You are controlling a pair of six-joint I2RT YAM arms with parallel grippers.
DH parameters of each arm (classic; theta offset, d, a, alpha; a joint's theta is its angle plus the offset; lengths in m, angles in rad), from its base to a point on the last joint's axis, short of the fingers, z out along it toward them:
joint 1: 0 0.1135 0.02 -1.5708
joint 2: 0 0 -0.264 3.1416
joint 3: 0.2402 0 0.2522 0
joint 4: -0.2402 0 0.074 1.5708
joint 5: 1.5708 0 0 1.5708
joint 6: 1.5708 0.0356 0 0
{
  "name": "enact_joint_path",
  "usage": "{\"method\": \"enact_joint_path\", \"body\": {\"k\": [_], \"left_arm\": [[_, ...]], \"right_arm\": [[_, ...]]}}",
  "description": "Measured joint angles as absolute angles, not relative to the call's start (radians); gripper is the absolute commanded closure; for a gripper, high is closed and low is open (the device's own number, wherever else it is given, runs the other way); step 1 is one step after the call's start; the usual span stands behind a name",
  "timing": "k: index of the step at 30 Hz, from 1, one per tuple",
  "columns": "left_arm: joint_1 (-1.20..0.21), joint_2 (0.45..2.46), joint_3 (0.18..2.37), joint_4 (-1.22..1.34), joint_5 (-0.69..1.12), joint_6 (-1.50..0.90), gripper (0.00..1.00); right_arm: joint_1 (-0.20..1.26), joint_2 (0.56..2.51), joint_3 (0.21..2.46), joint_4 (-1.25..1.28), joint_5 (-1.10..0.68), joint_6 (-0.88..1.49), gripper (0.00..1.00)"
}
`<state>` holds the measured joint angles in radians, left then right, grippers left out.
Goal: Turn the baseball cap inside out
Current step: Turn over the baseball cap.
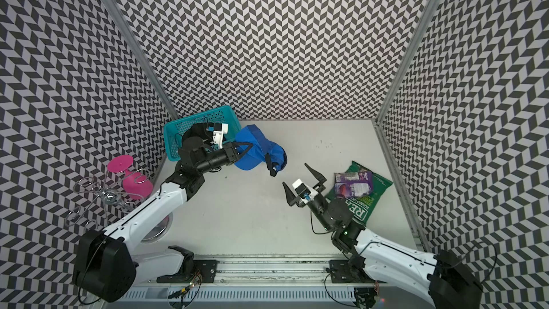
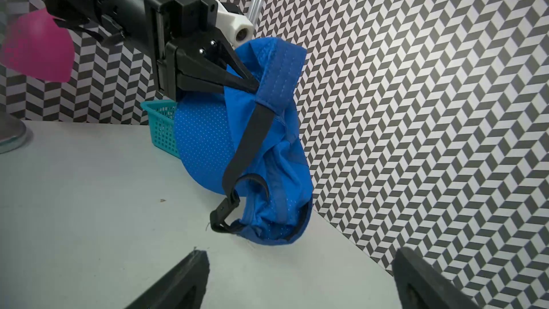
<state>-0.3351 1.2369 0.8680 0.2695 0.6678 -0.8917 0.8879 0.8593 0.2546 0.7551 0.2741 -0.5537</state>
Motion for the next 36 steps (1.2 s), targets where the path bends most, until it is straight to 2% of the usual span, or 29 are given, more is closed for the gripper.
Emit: {"method": "enact_joint_path", "body": {"k": [4,8,17,25,26,28,32,33,34,35,36], "left_arm": [[-0.335,1.235,0.867,0.302,0.686,-0.923,1.0],[-0.337,1.235,0.863,0.365,0.702,-0.987,1.0],[-0.368,1.235,0.845,0.407,0.702,-1.061,1.0],[-0.385,1.235,0.796,0.449,0.7,-1.121,1.0],[-0.385,1.235,0.794,0.45,0.698,-1.124,1.0],[-0.386,1.235,0.794,0.449,0.691,-1.124,1.0],[-0.389,1.235,0.794,0.447,0.68,-1.12,1.0],[-0.39,1.235,0.794,0.443,0.678,-1.117,1.0],[-0.392,1.235,0.794,0.435,0.675,-1.111,1.0],[-0.393,1.235,0.794,0.425,0.671,-1.1,1.0],[-0.393,1.235,0.794,0.409,0.665,-1.088,1.0]], "right_arm": [[0.888,0.88,0.21,0.788,0.301,-0.626,0.0],[0.888,0.982,0.203,0.859,0.319,-0.664,0.0],[0.879,1.323,0.338,1.131,0.411,-0.708,0.01],[0.834,1.415,0.464,1.253,0.449,-0.741,0.01],[0.832,1.415,0.464,1.26,0.449,-0.751,0.08],[0.828,1.411,0.465,1.256,0.436,-0.765,0.28],[0.81,1.364,0.492,1.116,0.363,-0.733,0.57],[0.801,1.349,0.506,1.076,0.344,-0.719,0.69],[0.788,1.33,0.522,1.031,0.319,-0.696,0.9],[0.778,1.313,0.532,0.998,0.3,-0.673,1.0],[0.767,1.295,0.543,0.962,0.285,-0.653,1.0]]}}
